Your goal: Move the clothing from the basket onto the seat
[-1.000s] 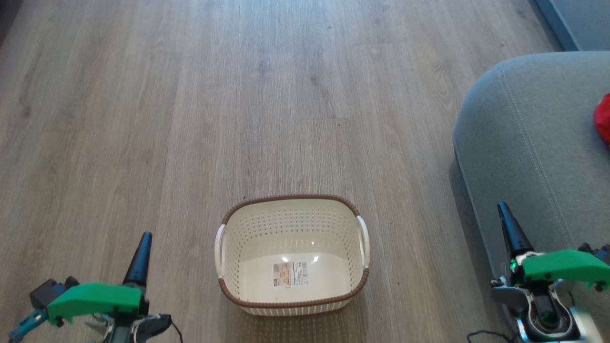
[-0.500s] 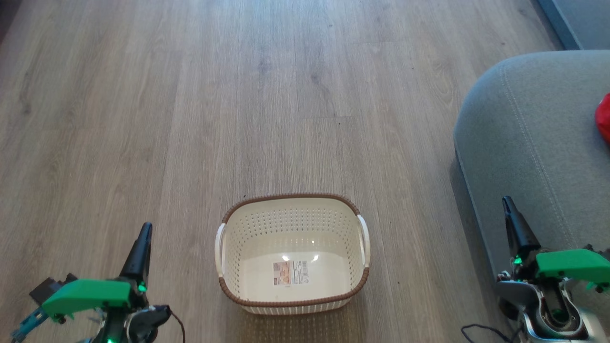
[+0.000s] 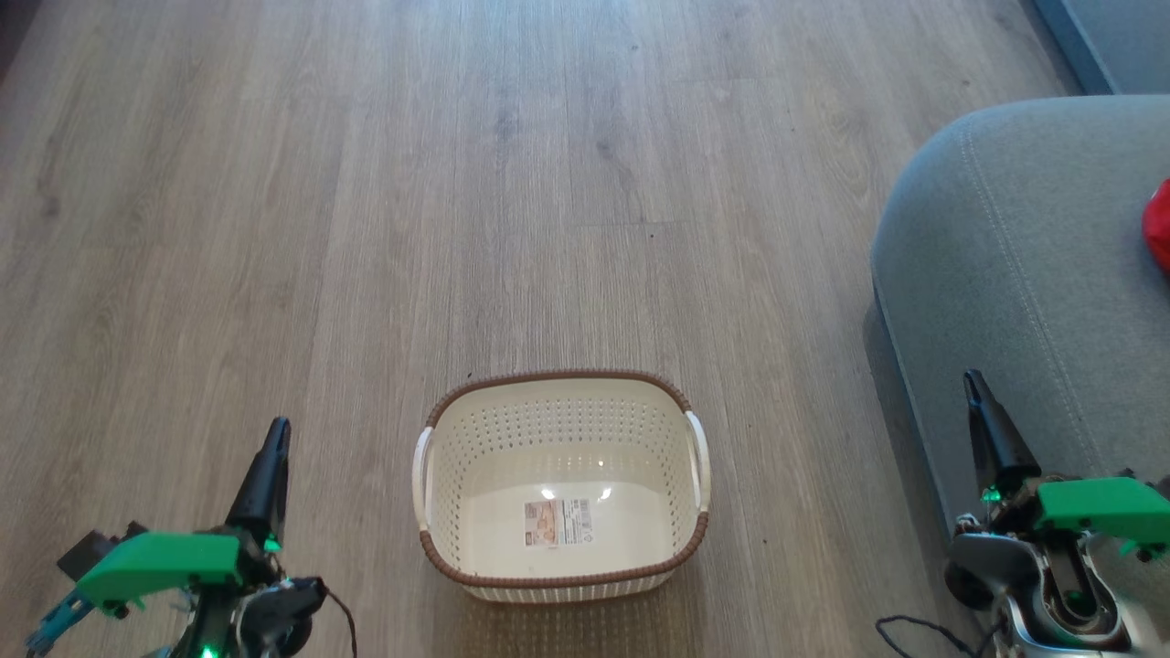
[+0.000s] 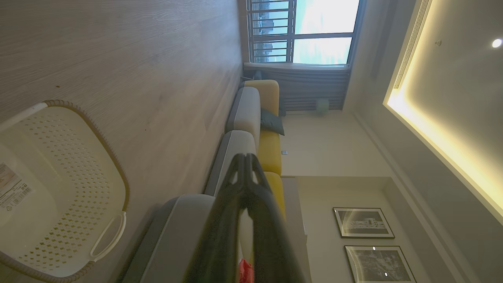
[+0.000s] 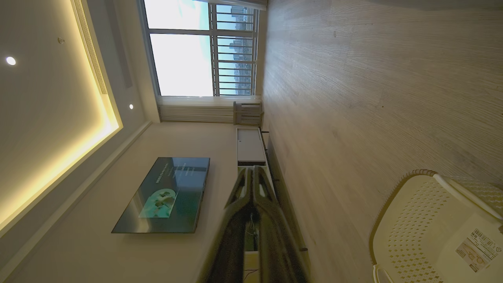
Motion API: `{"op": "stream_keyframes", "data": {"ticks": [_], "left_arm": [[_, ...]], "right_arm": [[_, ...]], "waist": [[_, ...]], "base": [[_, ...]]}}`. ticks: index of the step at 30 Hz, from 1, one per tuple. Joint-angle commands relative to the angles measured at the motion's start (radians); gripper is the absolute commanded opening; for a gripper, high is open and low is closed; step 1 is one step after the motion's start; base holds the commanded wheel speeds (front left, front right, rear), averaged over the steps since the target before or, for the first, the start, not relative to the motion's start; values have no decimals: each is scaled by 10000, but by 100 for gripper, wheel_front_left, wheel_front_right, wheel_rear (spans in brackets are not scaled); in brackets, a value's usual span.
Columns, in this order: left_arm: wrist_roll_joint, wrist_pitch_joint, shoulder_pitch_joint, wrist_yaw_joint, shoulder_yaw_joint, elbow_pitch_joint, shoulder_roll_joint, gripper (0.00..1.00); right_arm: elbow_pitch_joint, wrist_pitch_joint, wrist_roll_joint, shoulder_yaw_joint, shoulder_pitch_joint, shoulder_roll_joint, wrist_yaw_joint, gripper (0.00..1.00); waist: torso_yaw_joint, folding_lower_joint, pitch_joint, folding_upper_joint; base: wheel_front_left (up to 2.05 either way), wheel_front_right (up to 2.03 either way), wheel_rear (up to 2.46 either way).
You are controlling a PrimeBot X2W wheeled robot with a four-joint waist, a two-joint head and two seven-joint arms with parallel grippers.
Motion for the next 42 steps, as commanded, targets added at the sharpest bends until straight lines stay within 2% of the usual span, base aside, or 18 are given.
{"op": "stream_keyframes", "data": {"ticks": [1, 42], "left_arm": [[-56, 79, -495, -92, 363, -346, 76, 0], [-58, 77, -494, -92, 361, -347, 76, 0]], "right_arm": [[-393, 46, 58, 168, -171, -8, 0, 0], [-393, 45, 60, 170, -171, -8, 0, 0]], "waist": [[0, 0, -1, 0], [0, 0, -1, 0]], "base": [[0, 0, 0], [0, 0, 0]]}}
